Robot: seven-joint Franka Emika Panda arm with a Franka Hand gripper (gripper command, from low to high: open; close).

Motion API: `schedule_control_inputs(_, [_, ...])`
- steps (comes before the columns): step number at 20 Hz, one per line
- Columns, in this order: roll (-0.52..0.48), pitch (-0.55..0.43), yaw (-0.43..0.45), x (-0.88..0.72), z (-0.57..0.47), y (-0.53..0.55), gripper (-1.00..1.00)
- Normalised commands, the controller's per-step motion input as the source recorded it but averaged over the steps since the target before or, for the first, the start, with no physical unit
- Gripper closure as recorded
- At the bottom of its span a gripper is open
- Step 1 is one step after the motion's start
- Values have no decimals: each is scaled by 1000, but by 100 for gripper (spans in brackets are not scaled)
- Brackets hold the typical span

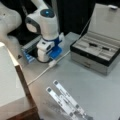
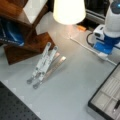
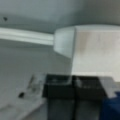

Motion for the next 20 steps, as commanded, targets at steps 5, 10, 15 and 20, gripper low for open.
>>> schedule_control_inputs(5, [76, -585, -21, -788, -538, -278, 100])
schedule_control_inputs(10, [74, -590, -43, -830, -542, -234, 100])
schedule_control_inputs(15, [58, -588, -56, -908, -506, -166, 100])
schedule_control_inputs(20, [54, -583, -45, -996, -498, -191, 100])
